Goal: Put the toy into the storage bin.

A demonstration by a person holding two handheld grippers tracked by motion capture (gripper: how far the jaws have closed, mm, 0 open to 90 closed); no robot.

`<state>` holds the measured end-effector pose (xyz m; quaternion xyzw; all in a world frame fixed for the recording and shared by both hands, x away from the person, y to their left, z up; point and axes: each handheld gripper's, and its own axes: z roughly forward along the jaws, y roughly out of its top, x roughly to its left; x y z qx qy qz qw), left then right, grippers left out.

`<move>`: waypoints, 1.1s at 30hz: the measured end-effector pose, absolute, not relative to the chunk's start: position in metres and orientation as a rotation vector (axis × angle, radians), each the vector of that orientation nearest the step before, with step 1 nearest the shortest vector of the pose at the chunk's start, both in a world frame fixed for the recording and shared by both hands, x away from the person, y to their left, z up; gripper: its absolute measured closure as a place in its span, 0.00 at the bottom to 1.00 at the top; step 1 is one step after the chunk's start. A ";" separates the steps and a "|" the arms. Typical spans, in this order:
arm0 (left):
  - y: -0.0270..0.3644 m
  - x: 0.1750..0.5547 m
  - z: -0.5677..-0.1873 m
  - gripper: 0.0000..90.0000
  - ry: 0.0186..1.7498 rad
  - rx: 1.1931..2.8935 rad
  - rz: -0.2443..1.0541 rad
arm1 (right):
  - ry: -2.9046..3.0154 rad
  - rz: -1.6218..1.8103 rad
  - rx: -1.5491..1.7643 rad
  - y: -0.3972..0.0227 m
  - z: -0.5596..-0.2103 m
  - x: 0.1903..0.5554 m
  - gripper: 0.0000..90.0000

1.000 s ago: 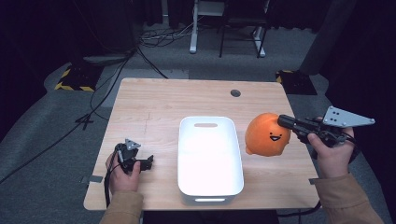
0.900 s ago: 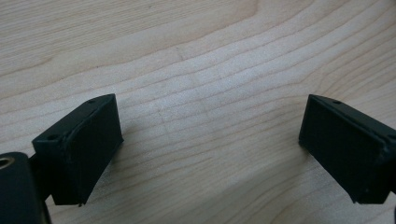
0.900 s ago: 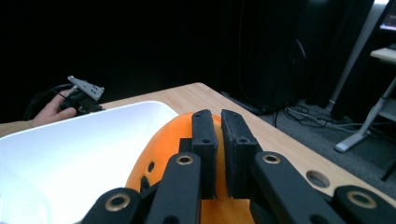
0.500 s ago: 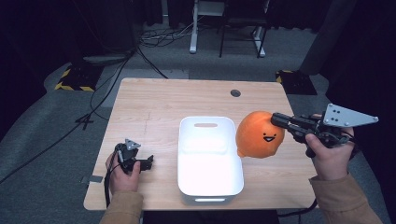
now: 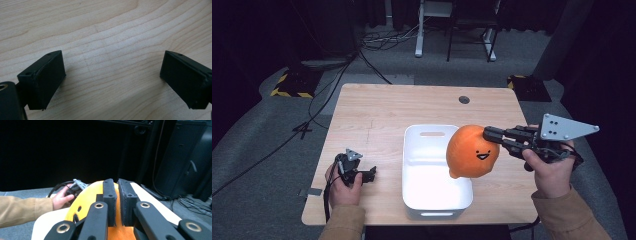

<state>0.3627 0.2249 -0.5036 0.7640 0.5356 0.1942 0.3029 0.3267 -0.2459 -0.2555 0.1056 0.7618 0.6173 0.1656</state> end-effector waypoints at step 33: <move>0.225 0.363 -0.504 0.07 1.420 2.024 0.515 | 2.376 1.751 0.231 -0.194 -0.303 0.310 0.94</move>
